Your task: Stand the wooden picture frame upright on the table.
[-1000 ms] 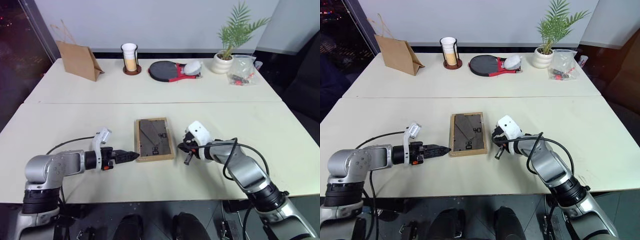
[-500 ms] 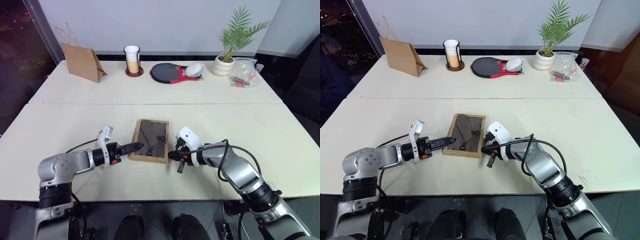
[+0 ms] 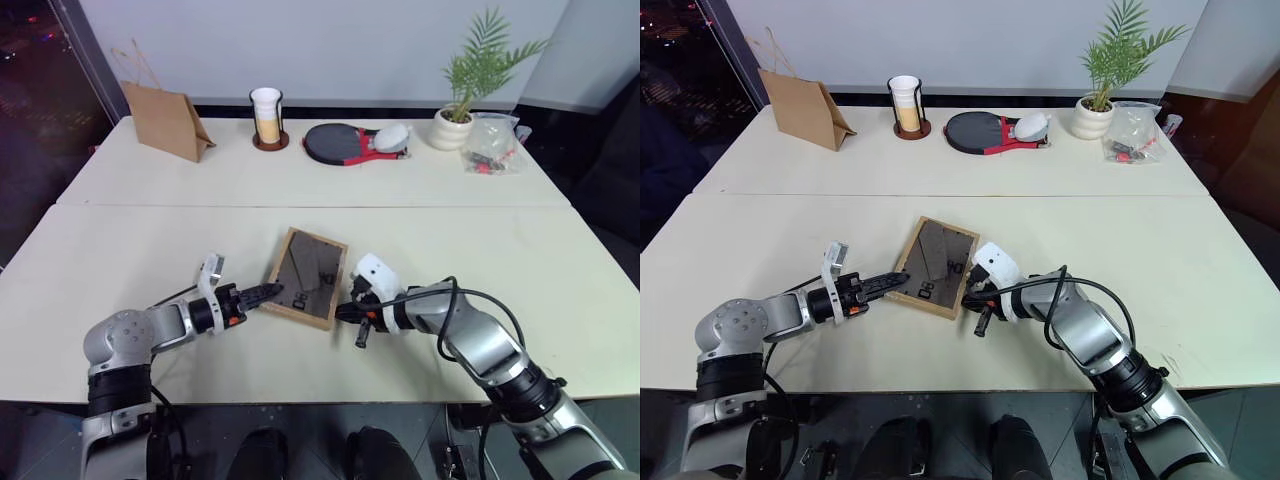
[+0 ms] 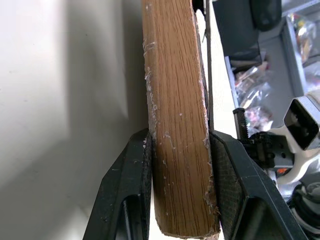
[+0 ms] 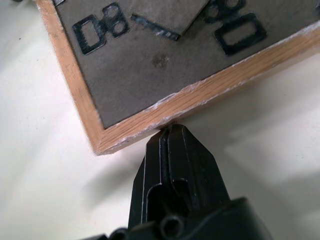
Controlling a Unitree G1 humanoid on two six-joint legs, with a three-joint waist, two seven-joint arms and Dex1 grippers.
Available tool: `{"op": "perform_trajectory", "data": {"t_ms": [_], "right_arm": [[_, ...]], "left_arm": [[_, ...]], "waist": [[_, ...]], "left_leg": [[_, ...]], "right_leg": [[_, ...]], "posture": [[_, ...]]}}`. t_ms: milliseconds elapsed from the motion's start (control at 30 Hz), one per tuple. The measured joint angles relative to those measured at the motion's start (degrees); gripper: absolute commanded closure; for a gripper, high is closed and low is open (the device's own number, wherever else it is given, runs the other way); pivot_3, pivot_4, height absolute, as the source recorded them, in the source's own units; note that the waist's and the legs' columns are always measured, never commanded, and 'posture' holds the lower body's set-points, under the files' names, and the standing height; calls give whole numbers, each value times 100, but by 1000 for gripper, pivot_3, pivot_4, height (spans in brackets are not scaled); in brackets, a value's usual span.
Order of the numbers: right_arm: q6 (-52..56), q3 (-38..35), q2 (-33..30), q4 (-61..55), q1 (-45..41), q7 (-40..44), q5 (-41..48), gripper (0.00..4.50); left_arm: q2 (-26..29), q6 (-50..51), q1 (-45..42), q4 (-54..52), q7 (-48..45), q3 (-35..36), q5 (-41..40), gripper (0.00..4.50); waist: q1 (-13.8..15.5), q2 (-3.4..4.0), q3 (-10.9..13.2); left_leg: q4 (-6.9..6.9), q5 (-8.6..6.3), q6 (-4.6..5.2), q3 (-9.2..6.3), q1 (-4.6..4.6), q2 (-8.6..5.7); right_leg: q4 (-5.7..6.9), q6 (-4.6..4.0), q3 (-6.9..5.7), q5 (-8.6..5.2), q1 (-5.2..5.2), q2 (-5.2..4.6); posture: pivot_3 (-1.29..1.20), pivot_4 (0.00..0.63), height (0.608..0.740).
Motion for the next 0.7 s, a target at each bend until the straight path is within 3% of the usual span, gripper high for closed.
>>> {"op": "perform_trajectory", "data": {"t_ms": [333,433,533,667,700], "right_arm": [[193,-1648,-1150,-564,-41,199,623,4500],[388,-2029,-1135,-363,-544,244,973,3666],[657,-2320,-1026,-177,-1226,228,1323,2150],[1149,-2441,-438,85,-1848,181,1941,68],[1248,-2439,-288,122,-1927,167,2073,68]], "left_arm": [[-532,792,45,-831,1063,1413,-1633,3435],[-650,780,120,-1070,1471,1477,-2066,3436],[-680,707,315,-1176,1798,1466,-2418,3436],[-690,356,478,-1213,2078,1313,-2694,3436],[-679,266,505,-1231,2111,1270,-2760,3436]], "waist": [[-18,-5,7],[-31,-2,9],[-22,-2,9],[-14,-2,10],[-10,-3,10]], "left_leg": [[-4,-4,5,-4,-5,3],[-4,-4,5,-2,-4,3],[-8,-4,5,-4,-3,3],[-16,-4,4,-4,-4,3],[-17,-4,4,-4,-4,3]], "right_leg": [[-14,-1,0,0,-1,-3],[-14,-3,3,0,-1,-4],[-16,-9,3,-4,-2,-4],[-18,-14,3,-6,-5,-7],[-19,-14,3,-6,-4,-8]], "posture": [[0,150,740],[0,150,740],[0,150,740],[0,150,740],[0,150,740]]}}
